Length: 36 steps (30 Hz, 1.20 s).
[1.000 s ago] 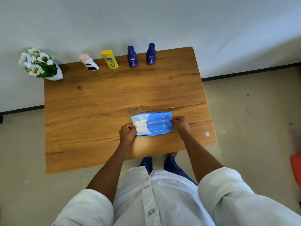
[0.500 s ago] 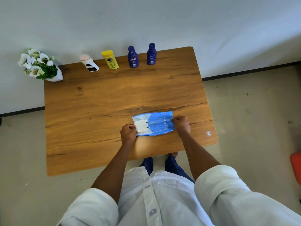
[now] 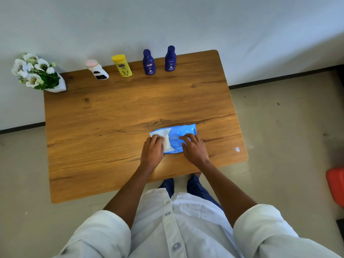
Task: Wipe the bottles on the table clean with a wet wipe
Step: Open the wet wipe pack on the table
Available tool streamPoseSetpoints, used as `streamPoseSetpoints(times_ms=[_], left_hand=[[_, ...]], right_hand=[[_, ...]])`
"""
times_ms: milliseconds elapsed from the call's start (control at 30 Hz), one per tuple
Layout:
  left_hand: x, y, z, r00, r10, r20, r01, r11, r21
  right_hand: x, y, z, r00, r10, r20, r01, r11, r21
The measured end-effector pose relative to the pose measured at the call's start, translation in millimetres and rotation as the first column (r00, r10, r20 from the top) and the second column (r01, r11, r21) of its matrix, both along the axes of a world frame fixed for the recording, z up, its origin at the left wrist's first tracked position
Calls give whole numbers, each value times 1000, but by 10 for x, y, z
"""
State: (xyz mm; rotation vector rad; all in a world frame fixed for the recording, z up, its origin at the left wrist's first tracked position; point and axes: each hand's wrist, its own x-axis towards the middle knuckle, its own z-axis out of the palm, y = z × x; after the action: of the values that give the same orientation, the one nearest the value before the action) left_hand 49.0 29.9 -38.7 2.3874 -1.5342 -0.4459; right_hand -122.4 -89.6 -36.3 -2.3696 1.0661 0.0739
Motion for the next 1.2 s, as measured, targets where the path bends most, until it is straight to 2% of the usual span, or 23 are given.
streamPoseSetpoints(times_ms=[267, 467, 600, 700, 967, 1200], left_hand=[[103, -95, 4, 990, 45, -133, -38, 998, 57], [185, -85, 0, 997, -47, -54, 47, 999, 0], [197, -131, -9, 988, -151, -12, 150, 984, -94], [168, -180, 0, 974, -224, 31, 226, 968, -107], [134, -32, -77, 934, -333, 128, 330, 943, 44], [120, -25, -93, 938, -335, 83, 318, 932, 173]], right_hand=[[150, -50, 13, 988, 134, -78, -138, 989, -44], [98, -63, -15, 961, 256, -107, -266, 960, -90], [67, -41, -25, 954, 277, -110, -288, 952, -102], [67, -54, -37, 955, 277, -107, -289, 951, -109], [-3, -69, -80, 957, 282, -70, -288, 951, -109], [155, -170, -35, 985, 171, -27, -173, 972, -158]])
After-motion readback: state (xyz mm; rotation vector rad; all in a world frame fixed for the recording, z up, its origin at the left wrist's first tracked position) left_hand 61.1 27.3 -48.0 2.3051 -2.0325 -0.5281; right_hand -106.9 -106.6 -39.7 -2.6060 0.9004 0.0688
